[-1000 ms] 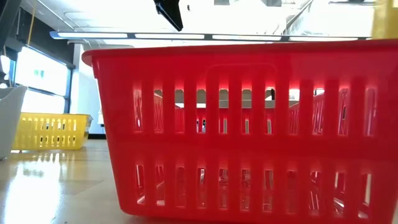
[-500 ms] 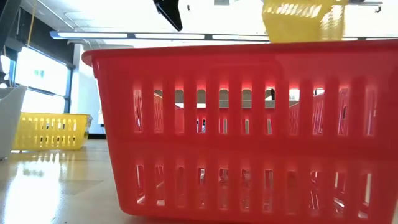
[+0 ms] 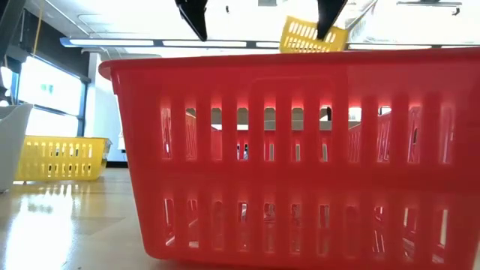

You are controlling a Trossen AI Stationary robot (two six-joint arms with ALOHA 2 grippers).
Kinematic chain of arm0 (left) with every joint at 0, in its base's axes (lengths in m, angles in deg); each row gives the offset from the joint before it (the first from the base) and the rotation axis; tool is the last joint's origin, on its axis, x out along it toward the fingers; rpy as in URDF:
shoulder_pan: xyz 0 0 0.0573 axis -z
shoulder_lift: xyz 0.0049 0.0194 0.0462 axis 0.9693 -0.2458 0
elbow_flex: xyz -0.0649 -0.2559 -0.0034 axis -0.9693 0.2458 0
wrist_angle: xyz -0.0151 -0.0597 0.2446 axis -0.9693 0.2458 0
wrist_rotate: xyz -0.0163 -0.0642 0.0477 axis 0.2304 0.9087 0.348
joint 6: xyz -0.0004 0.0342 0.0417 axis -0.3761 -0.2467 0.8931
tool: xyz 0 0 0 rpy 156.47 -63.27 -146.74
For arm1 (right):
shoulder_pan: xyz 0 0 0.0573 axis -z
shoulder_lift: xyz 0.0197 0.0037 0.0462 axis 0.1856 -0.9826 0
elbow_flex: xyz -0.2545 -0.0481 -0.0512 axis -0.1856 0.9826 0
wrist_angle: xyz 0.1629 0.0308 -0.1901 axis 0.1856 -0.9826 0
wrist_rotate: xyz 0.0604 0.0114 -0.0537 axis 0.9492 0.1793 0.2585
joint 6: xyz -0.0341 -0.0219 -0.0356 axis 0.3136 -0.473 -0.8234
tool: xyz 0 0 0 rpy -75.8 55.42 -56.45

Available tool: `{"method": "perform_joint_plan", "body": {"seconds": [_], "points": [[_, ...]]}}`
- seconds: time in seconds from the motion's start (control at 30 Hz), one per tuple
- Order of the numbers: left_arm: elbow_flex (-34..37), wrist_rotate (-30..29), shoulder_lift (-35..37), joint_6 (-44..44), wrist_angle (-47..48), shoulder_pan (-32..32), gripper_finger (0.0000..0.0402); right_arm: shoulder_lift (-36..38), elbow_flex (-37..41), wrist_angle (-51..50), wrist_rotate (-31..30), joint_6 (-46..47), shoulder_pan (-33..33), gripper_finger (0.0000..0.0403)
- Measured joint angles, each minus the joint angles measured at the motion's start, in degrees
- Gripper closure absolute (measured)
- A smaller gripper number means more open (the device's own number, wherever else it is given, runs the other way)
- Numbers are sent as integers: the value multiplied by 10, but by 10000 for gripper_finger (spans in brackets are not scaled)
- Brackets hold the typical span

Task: Stack baskets on shelf by color
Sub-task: Stack the bottom yellow bin on top of the yellow bin on the shelf

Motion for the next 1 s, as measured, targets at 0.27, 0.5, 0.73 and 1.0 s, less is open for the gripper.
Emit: {"method": "perform_joint_plan", "body": {"seconds": [0.27,0.5,0.73,1.0], "points": [[0,-9,0,-50,28,0,257,5,0,4,-33,-206,88,403],[0,-9,0,-84,36,0,257,9,0,6,-18,-292,129,403],[0,-9,0,-91,36,0,257,20,-1,21,-55,-387,142,403],[0,-8,0,-105,34,-1,257,21,-1,57,-53,-492,210,403]]}}
